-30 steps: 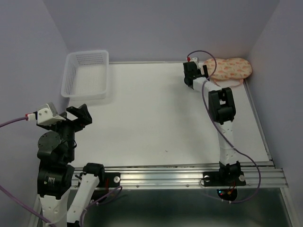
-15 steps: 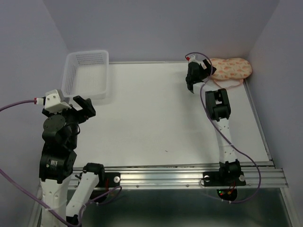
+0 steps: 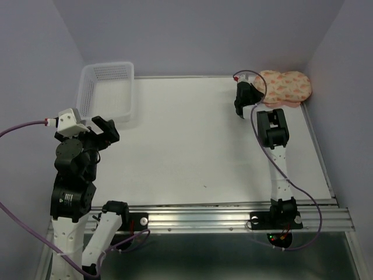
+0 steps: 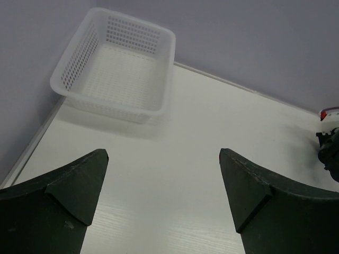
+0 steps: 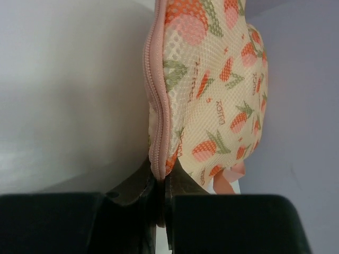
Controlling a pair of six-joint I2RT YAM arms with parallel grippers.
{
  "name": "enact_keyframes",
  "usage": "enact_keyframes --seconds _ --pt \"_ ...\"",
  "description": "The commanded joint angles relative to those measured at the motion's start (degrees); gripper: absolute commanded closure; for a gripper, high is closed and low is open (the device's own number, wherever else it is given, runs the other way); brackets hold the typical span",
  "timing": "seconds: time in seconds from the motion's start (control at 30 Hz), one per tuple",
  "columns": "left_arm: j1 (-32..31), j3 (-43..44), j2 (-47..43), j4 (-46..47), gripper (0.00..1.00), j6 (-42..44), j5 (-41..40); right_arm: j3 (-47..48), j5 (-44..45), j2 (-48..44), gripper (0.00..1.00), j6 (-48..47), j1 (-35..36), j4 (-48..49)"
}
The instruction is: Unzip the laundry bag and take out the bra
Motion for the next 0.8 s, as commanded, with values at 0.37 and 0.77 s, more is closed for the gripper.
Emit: enact_keyframes --seconds 0.37,0.77 --pt "0.12 -4.07 -5.37 3.86 0.01 -4.22 0.82 -39.55 -20.75 -46.93 0.99 41.28 22.63 -31.86" --pt "0.12 -6.10 -5.38 2.63 0.01 -5.72 8.72 -54.24 -26.93 -60.75 0.88 48.07 53.48 -36.79"
